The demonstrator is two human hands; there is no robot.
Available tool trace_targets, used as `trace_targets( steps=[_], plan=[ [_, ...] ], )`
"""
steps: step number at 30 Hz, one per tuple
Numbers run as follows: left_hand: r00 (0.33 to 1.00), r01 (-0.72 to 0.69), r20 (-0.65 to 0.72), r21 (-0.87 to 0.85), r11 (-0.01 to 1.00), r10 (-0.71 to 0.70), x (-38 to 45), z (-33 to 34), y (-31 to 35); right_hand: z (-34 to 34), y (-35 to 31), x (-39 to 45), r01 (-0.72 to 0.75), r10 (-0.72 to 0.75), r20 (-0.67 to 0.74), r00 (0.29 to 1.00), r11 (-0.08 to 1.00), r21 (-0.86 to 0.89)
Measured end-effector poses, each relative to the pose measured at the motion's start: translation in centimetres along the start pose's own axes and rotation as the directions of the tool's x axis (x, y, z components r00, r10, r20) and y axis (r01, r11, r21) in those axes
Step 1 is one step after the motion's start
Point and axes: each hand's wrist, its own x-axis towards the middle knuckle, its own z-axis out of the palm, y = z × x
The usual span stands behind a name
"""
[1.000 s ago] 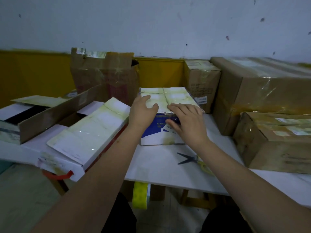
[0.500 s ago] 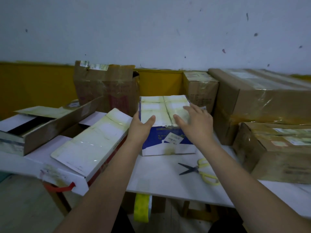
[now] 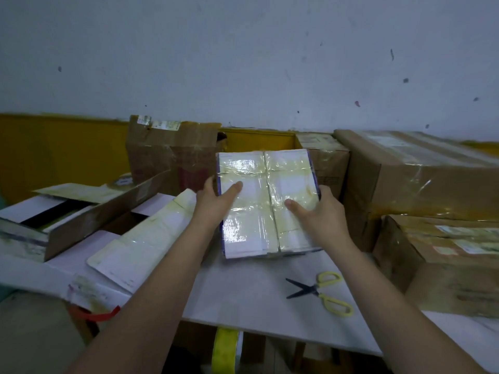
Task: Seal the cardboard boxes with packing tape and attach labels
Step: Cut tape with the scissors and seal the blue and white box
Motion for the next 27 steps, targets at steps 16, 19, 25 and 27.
trace_targets(
  steps=[16, 19, 25, 27],
  plan=[
    [0.990, -0.126, 0.046, -0.163, 0.979, 0.135, -1.2, 1.3, -2.4, -0.5, 2.2, 0.2, -0.091, 0.052, 0.141, 0.989, 0.955, 0.282],
    [0.986, -0.154, 0.040, -0.136, 0.979, 0.160, -1.9, 1.4, -3.0, -1.3, 4.3, -0.5, -0.152, 0.018, 0.346, 0.938, 0.919, 0.364],
    [0.980, -0.197, -0.003, -0.075, 0.978, 0.197, -1.8, 1.8, -2.1, -1.8, 5.7, -2.6, -0.308, 0.038, 0.560, 0.827, 0.865, 0.396],
    [0.979, -0.203, 0.012, -0.059, 0.977, 0.204, -1.5, 1.8, -2.2, -1.6, 5.6, -2.8, -0.306, 0.041, 0.527, 0.849, 0.851, 0.427]
  ],
)
